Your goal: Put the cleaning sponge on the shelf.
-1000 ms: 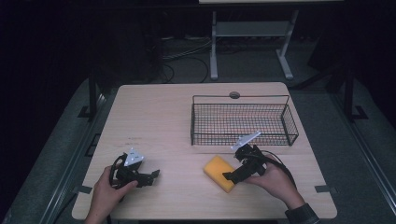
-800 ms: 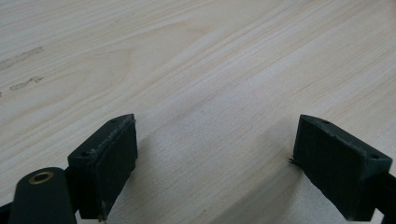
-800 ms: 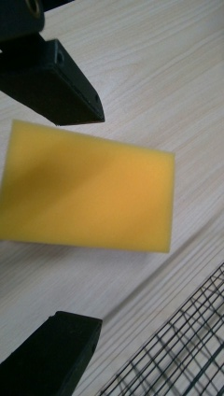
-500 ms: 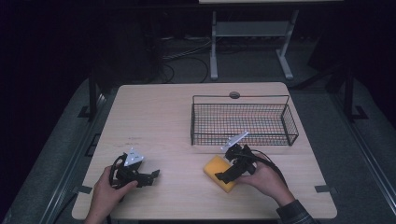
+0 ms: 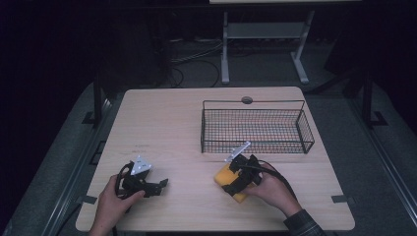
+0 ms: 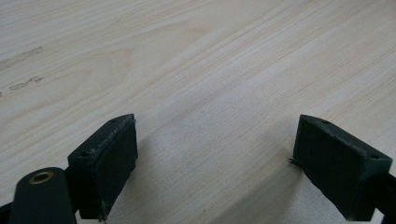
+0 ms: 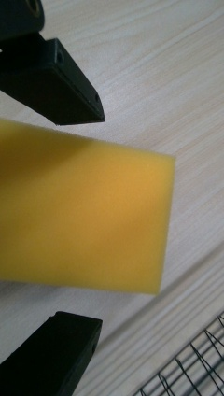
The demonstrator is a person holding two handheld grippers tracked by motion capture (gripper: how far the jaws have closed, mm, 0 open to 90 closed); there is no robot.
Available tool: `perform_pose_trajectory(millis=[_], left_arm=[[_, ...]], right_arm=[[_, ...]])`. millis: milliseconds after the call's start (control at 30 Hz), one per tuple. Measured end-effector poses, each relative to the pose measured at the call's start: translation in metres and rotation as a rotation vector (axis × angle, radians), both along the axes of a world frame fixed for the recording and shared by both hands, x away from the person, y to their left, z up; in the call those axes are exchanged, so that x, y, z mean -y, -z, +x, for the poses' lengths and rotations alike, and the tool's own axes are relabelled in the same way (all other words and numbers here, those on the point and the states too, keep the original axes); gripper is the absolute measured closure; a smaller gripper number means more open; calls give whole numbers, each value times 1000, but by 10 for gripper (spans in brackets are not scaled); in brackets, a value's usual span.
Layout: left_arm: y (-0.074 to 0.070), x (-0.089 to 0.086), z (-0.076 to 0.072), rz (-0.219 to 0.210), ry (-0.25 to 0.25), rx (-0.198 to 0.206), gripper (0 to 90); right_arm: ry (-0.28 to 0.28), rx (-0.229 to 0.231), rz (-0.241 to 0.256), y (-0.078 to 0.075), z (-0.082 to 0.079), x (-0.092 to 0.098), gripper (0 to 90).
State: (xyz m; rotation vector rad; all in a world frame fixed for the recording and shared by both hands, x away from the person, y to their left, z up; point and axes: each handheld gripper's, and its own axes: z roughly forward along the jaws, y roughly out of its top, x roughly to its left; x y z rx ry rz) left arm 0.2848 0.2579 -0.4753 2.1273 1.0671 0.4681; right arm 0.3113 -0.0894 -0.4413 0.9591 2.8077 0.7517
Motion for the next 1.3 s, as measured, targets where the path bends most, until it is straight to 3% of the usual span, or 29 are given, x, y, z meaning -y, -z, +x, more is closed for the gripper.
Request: perform_pose_trajectory(millis=[533,867,1300], left_arm=[[0,0,0,0,0,0,130],[0,0,0,0,0,0,129],[0,0,0,0,0,0,129]], right_arm=[[-25,5,-65,12,-2,-7,54],[-31,-1,-67,11,-3,-5,175],[-52,-7,-69,8,-4,-2,197]])
